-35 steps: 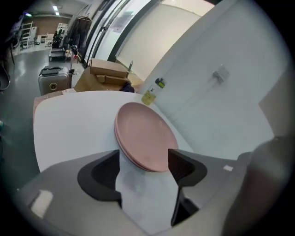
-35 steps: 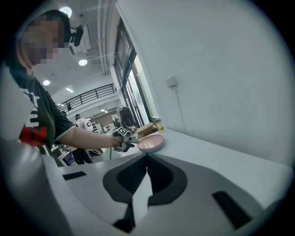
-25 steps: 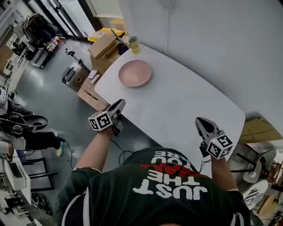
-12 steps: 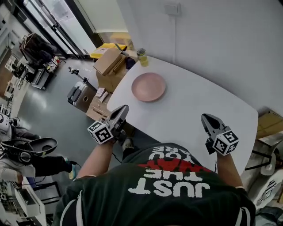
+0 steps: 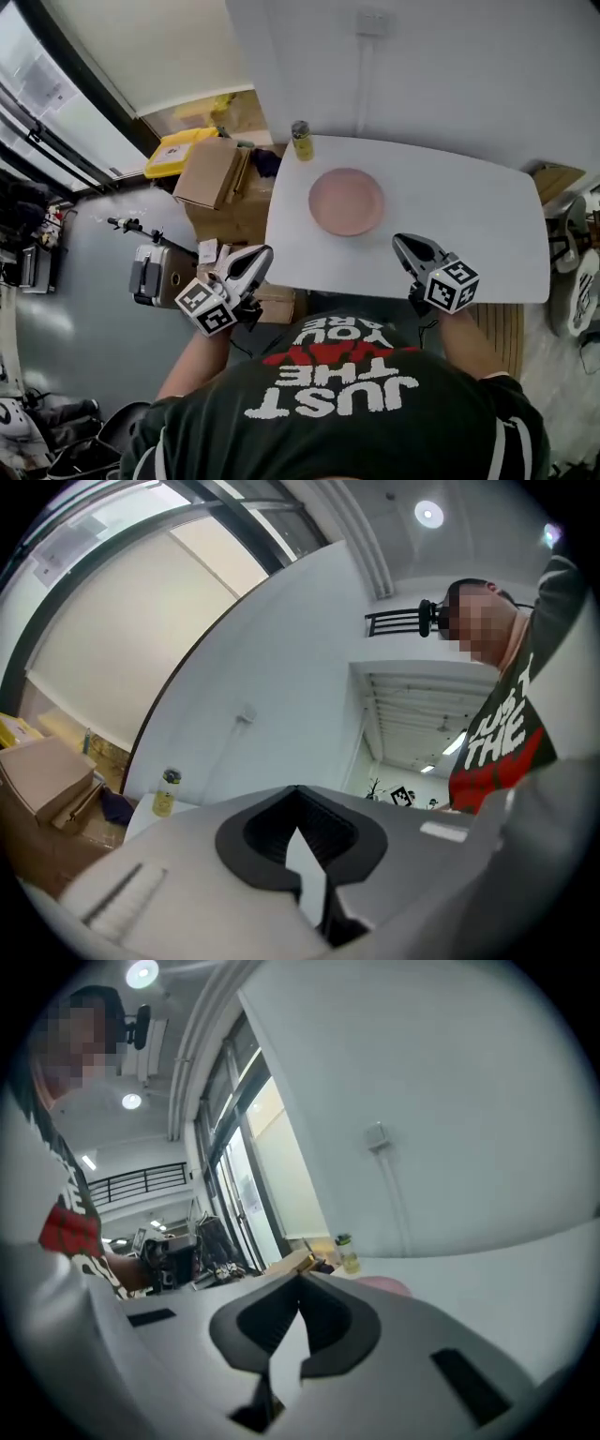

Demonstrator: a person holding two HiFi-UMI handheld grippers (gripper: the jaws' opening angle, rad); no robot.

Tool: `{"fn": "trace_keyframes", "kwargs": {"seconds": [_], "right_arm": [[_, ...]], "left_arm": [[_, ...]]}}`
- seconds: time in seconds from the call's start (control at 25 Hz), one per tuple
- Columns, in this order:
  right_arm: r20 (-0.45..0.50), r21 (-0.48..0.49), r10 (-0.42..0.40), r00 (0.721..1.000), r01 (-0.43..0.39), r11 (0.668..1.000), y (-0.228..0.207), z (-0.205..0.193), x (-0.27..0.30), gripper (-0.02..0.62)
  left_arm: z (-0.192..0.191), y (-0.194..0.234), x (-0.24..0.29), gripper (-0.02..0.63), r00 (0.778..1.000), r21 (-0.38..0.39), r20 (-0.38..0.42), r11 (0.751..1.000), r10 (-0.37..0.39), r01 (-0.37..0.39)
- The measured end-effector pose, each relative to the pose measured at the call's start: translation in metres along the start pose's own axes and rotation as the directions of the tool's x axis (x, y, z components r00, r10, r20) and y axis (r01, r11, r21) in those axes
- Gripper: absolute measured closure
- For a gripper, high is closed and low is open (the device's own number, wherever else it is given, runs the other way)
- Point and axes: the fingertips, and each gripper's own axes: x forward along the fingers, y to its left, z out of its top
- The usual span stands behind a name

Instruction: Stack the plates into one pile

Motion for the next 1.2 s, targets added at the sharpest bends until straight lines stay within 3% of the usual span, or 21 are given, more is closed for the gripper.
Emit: {"fn": "trace_keyframes", "kwargs": {"seconds": [0.16,0.28,0.48,0.68,1.2], "right_arm": [[0.003,-0.008,-0.035,0.999,0.035,0.999,0.023,0.004,0.001,0.591],[0.025,-0.015,-0.061,0.998,0.061,0.998,0.022,0.011,-0.005,0.591],[0.013,-0.069,-0.086,0.996,0.087,0.994,0.017,0.016,-0.018,0.592],[0.005,-0.089,-0.087,0.996,0.087,0.992,0.015,0.014,-0.030,0.592],[-0.008,-0.111,-0.083,0.997,0.081,0.991,0.024,0.010,-0.032,0.592]], "left_arm": [[0.009,0.007,0.007,0.600,1.000,0.004,0.001,1.000,-0.012,0.012],[0.006,-0.003,0.020,0.600,1.000,0.038,-0.017,0.999,-0.023,0.023],[-0.001,-0.025,0.036,0.598,0.999,0.030,-0.014,0.999,-0.045,0.045],[-0.001,-0.035,0.043,0.598,0.998,0.049,-0.006,0.997,-0.063,0.063],[-0.007,-0.032,0.028,0.598,1.000,0.028,-0.014,0.999,-0.027,0.027]]}}
